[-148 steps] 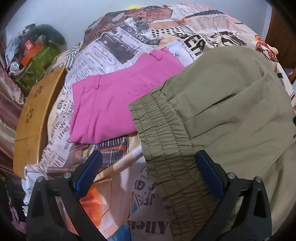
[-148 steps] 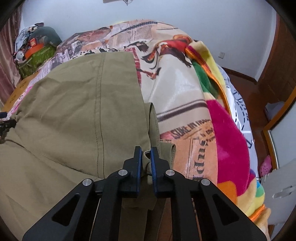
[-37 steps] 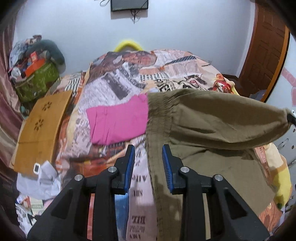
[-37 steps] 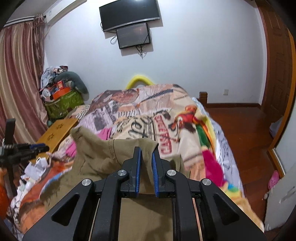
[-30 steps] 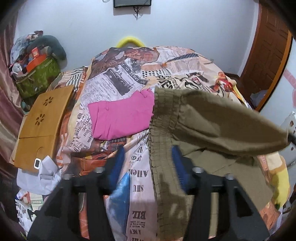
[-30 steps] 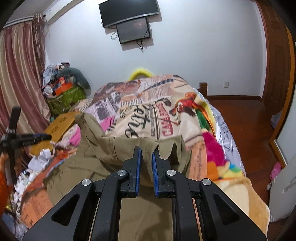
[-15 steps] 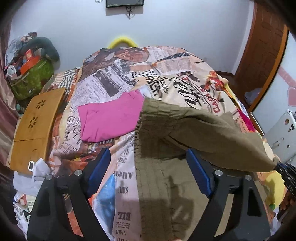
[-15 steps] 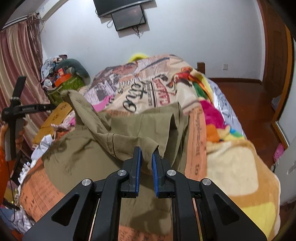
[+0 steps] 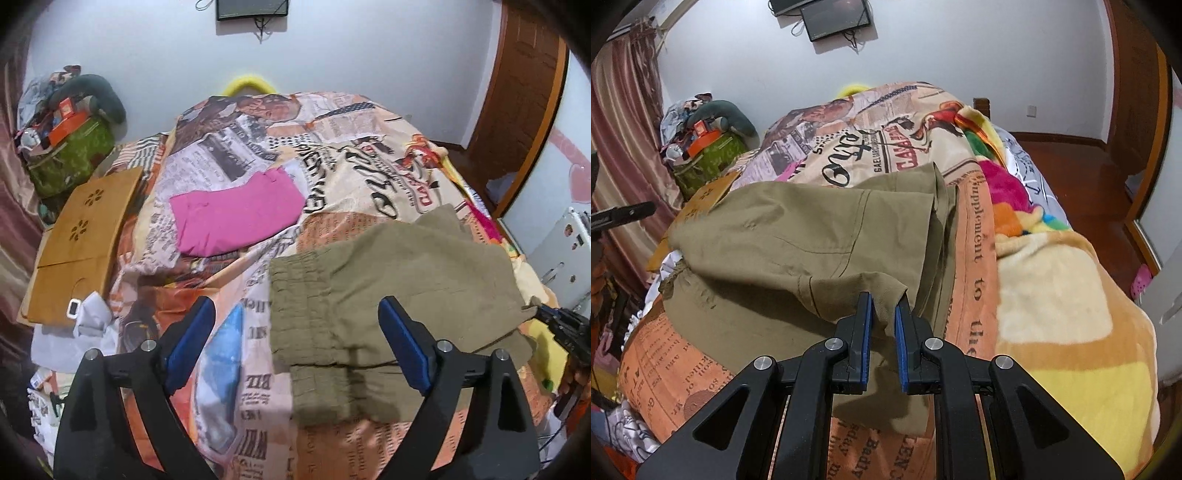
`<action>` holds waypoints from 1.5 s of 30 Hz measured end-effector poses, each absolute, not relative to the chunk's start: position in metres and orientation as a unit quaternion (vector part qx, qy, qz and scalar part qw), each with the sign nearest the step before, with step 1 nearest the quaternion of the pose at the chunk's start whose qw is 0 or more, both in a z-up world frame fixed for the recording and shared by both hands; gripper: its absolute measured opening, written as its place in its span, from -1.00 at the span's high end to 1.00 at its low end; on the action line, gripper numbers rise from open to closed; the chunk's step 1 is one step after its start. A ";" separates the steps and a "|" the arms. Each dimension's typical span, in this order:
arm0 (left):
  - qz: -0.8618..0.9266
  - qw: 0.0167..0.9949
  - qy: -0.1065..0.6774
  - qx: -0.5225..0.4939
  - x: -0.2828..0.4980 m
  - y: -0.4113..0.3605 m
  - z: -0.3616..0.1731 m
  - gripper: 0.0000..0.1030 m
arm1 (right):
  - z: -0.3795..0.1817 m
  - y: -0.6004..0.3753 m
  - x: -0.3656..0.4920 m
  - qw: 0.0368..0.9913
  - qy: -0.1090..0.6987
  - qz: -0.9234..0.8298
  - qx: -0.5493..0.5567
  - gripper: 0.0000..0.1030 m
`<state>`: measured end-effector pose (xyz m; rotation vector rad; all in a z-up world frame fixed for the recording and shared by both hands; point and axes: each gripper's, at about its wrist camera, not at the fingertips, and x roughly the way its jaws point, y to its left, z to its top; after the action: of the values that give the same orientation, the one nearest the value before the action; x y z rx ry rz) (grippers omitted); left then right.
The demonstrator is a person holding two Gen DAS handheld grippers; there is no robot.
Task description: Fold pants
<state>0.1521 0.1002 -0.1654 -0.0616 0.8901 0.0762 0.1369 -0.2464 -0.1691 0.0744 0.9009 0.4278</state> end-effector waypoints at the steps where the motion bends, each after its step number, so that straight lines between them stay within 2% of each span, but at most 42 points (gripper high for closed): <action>1: 0.040 0.900 0.433 -0.029 0.152 0.102 -0.167 -0.77 | -0.169 -0.247 0.137 0.877 0.434 0.203 0.037 0.73; 6: 0.063 0.888 0.453 -0.048 0.158 0.119 -0.185 -0.81 | -0.163 -0.253 0.132 0.876 0.440 0.194 0.051 0.70; 8: 0.069 0.880 0.466 -0.063 0.162 0.126 -0.196 -0.81 | -0.162 -0.254 0.131 0.874 0.444 0.190 0.052 0.63; 10: 0.067 0.871 0.479 -0.082 0.165 0.132 -0.207 -0.81 | -0.161 -0.255 0.130 0.874 0.446 0.185 0.057 0.33; 12: 0.063 0.863 0.491 -0.098 0.169 0.134 -0.218 -0.81 | -0.160 -0.256 0.129 0.874 0.447 0.181 0.063 0.13; 18: 0.038 0.851 0.514 -0.103 0.181 0.122 -0.238 -0.81 | -0.165 -0.254 0.138 0.865 0.458 0.187 0.088 0.13; 21: 0.030 0.854 0.511 -0.092 0.183 0.114 -0.240 -0.55 | -0.169 -0.251 0.142 0.862 0.459 0.192 0.098 0.13; 23: 0.018 0.853 0.514 -0.089 0.185 0.110 -0.241 -0.20 | -0.171 -0.249 0.144 0.860 0.459 0.199 0.101 0.15; 25: 0.006 0.853 0.515 -0.088 0.186 0.105 -0.241 -0.03 | -0.172 -0.249 0.144 0.860 0.454 0.209 0.107 0.36; 26: 0.009 0.854 0.515 -0.082 0.186 0.104 -0.241 -0.01 | -0.173 -0.248 0.144 0.860 0.453 0.210 0.107 0.38; 27: 0.012 0.856 0.512 -0.076 0.186 0.102 -0.240 0.01 | -0.173 -0.248 0.144 0.862 0.451 0.208 0.103 0.49; 28: 0.013 0.857 0.511 -0.073 0.186 0.101 -0.238 0.05 | -0.173 -0.247 0.144 0.863 0.449 0.207 0.100 0.70; 29: 0.015 0.858 0.509 -0.070 0.186 0.100 -0.236 0.13 | -0.173 -0.248 0.144 0.864 0.449 0.207 0.101 0.80; 30: 0.017 0.859 0.507 -0.068 0.185 0.100 -0.234 0.21 | -0.173 -0.249 0.145 0.864 0.448 0.207 0.103 0.84; 31: 0.024 0.861 0.504 -0.064 0.184 0.100 -0.230 0.47 | -0.171 -0.251 0.145 0.865 0.444 0.209 0.107 0.88; 32: 0.034 0.864 0.500 -0.055 0.184 0.101 -0.226 0.59 | -0.169 -0.252 0.144 0.868 0.437 0.210 0.107 0.90; 35: 0.022 0.870 0.487 -0.072 0.179 0.104 -0.209 0.82 | -0.157 -0.253 0.140 0.879 0.418 0.209 0.094 0.94; 40: 0.005 0.888 0.455 -0.063 0.167 0.099 -0.179 0.93 | -0.137 -0.257 0.134 0.895 0.388 0.205 0.082 0.95; 43: -0.007 0.893 0.448 -0.049 0.160 0.092 -0.168 0.93 | -0.126 -0.262 0.131 0.901 0.374 0.202 0.082 0.97; 45: -0.003 0.891 0.452 -0.031 0.161 0.088 -0.168 0.84 | -0.125 -0.265 0.132 0.902 0.375 0.198 0.085 0.96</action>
<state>0.1605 0.0885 -0.1684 -0.0641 0.9392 -0.0061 0.1316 -0.2651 -0.1252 0.1755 0.7758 0.4089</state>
